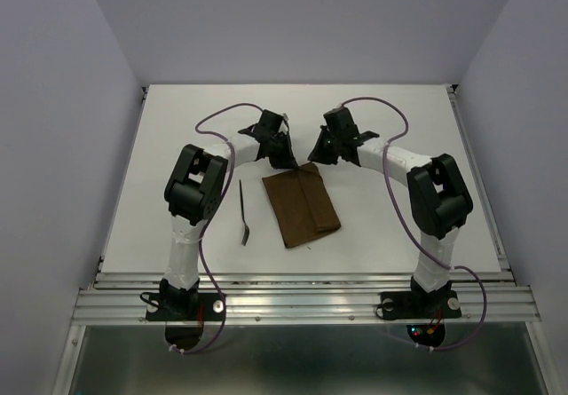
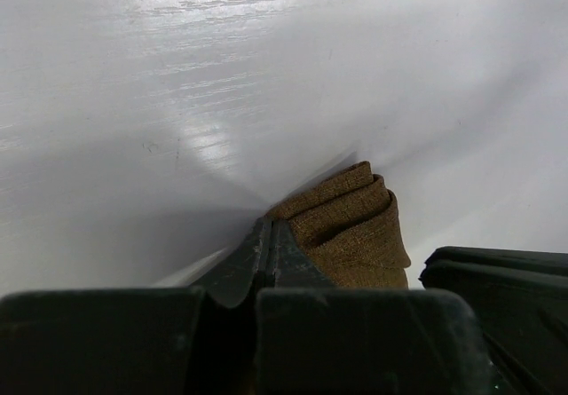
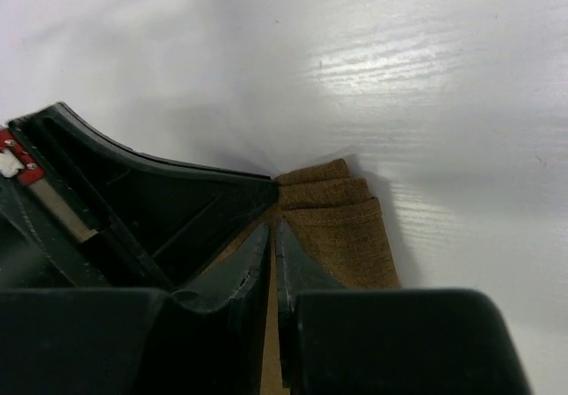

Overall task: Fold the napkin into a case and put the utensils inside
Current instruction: Smooth out the 2/3-rectangle-folded napkin at the center of the board.

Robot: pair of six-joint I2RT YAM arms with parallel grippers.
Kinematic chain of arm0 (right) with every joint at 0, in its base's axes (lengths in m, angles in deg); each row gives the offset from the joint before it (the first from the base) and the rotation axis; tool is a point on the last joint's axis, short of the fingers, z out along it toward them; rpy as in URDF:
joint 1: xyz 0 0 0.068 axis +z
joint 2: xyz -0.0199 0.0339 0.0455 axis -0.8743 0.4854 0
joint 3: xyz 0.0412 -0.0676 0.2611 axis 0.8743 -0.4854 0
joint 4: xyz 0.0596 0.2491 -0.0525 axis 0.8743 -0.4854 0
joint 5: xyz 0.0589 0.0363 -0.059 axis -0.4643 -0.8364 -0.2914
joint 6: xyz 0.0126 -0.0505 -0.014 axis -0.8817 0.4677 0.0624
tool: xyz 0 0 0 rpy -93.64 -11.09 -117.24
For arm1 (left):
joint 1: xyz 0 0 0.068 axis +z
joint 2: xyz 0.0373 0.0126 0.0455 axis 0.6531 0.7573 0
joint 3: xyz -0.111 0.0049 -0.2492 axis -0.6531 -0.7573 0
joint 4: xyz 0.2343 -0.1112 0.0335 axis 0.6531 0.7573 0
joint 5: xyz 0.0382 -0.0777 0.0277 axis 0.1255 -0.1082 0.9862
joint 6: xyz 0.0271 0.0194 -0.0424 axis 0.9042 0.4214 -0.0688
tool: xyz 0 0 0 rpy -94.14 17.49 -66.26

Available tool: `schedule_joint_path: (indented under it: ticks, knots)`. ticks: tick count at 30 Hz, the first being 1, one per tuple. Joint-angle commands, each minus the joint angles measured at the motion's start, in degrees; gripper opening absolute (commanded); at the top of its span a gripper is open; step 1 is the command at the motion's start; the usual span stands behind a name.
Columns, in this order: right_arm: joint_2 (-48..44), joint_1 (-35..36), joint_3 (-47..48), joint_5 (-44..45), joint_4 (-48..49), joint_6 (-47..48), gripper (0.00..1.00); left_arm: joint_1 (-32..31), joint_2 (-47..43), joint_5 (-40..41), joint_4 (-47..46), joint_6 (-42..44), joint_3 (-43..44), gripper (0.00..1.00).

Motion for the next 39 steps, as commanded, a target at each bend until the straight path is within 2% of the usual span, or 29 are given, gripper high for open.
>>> schedule_joint_path:
  ticks: [1,9,22,39]
  knots:
    - [0.37,-0.41,-1.68,-1.31,0.44,0.39,0.12,-0.05,1.32,1.71,3.83,3.13,1.37,0.00]
    - [6.26,0.12,-2.73,-2.19,1.15,0.31,0.10,0.04,0.62,1.10,3.13,4.01,1.10,0.00]
    - [-3.23,0.12,-1.15,3.78,-0.08,2.15,0.11,-0.05,-1.67,-0.84,3.75,7.70,0.93,0.00]
    - [6.53,1.26,-3.26,0.36,-0.26,1.28,0.10,-0.05,-3.43,-3.21,3.22,8.41,-0.04,0.00]
